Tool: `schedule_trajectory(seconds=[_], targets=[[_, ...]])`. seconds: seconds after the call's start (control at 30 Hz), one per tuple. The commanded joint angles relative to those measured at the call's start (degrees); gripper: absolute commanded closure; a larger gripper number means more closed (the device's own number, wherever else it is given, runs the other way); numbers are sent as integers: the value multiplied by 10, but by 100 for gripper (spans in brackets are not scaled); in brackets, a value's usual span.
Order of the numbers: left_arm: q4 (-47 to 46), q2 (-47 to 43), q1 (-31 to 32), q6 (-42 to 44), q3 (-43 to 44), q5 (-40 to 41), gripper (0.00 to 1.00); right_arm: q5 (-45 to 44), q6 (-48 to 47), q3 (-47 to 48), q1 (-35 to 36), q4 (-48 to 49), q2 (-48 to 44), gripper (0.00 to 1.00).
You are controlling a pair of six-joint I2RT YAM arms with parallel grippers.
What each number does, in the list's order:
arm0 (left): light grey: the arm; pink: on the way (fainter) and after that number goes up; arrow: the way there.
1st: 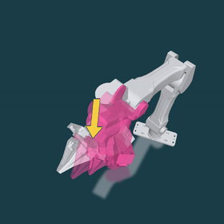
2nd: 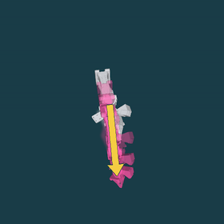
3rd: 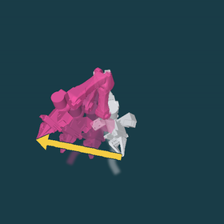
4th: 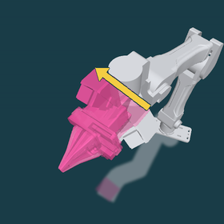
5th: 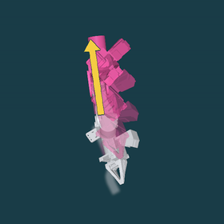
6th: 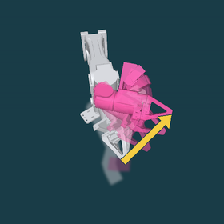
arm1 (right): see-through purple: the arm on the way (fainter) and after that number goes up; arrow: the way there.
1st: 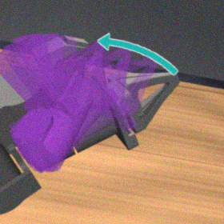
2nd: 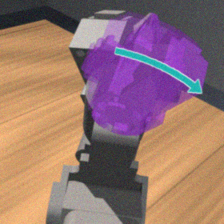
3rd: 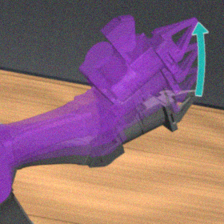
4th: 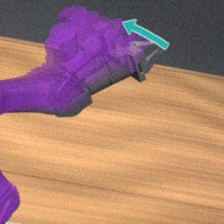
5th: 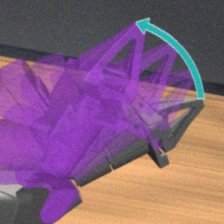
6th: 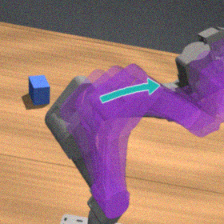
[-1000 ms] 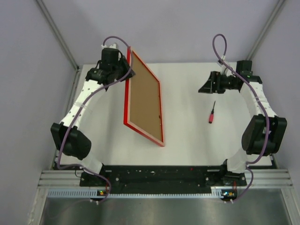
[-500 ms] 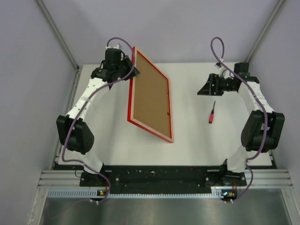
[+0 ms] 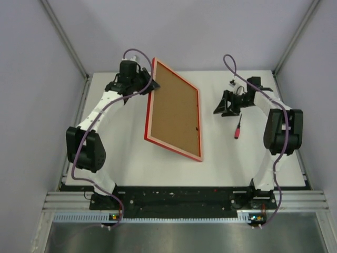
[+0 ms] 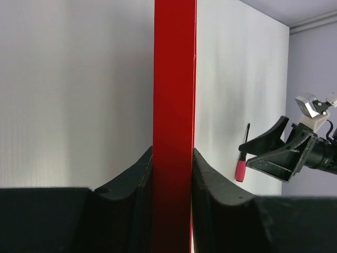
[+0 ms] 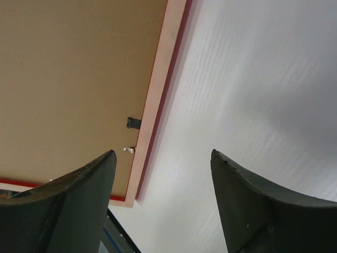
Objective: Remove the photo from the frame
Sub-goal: Turn over the photo frame at the center of the board.
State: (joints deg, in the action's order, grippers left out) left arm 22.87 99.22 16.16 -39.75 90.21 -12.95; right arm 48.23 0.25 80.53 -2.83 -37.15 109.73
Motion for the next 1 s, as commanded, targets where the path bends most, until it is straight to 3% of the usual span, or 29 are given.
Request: schedule_trajectory(seconds=[0.0,0.53,0.77,0.97], targets=[[-10,23,-5,41,-21,-10,100,-31,26,52,50,30,30,30],[-1,36,-26,71,-94,-49,100,-179,56,94,107,37,91,37],[-7,38,-27,74,-124,-52,100,-194,50,98,110,25,106,40],[-11,43,-27,74,-144,-57,100,-208,46,103,118,16,111,54]])
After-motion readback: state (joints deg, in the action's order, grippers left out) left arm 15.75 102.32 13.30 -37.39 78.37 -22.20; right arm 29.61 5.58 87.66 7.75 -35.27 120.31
